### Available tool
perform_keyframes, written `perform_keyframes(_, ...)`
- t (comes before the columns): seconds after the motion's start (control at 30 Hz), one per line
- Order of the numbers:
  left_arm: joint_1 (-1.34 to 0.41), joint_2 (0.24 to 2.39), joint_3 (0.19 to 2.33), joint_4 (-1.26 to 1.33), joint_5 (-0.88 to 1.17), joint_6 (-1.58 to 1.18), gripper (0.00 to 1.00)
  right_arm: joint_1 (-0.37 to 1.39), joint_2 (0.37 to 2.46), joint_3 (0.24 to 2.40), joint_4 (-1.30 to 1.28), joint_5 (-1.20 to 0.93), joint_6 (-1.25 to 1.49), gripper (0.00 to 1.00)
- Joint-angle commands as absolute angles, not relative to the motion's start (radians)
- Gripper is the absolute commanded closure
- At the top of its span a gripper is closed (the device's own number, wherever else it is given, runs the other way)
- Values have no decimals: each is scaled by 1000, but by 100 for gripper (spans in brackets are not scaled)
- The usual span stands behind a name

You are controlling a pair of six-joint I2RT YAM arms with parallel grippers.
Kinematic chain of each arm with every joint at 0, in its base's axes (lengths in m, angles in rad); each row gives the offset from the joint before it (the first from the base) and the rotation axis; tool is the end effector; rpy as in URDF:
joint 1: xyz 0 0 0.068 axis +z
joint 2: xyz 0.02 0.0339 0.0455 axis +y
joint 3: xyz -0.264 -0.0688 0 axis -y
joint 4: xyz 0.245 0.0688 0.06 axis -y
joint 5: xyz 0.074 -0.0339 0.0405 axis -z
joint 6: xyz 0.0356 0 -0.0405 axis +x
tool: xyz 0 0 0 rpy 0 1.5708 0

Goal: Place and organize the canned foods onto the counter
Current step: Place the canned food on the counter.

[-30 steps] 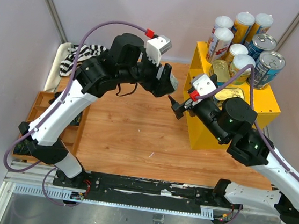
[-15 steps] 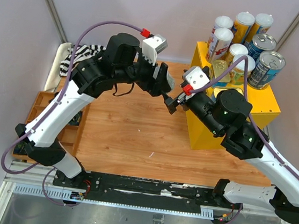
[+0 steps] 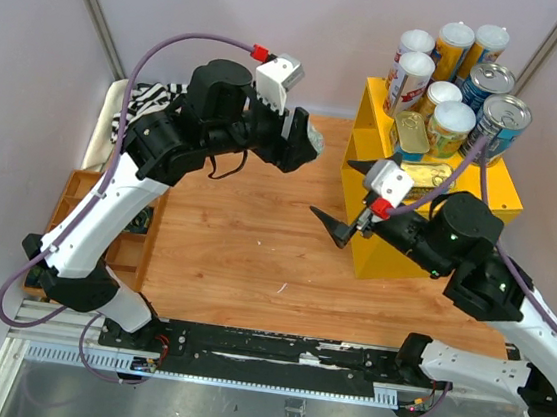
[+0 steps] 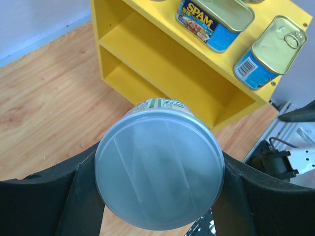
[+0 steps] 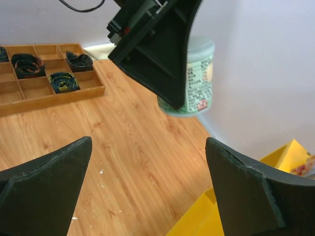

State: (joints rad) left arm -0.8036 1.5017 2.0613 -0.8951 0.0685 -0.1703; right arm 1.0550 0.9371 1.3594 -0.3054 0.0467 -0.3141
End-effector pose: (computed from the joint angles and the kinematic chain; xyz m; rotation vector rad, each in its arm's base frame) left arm 0.1933 -0.2039 0.5217 0.6596 1.8588 -0.7151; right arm 0.0860 0.1483 0.4942 -0.9051 1.1703 0.5698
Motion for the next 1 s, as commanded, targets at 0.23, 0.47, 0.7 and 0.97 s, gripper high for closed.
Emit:
perform_keyframes(0.23,-804,1456,2090,-768,109,-211,99,1068,1007,1366,-286,88,-307,2)
perform_keyframes(0.47,-804,1456,2104,-777,163,-230,99,1068,1058,1342,-121,204,-380,2)
perform_keyframes(0.7,-804,1465,2112,-791,172,-231,99,1067,1004,1219,110,267,-432,2)
perform_keyframes(0.97,-804,1496,2133,-790,225,-243,100,1067,1049,1279,73,197,-453,2)
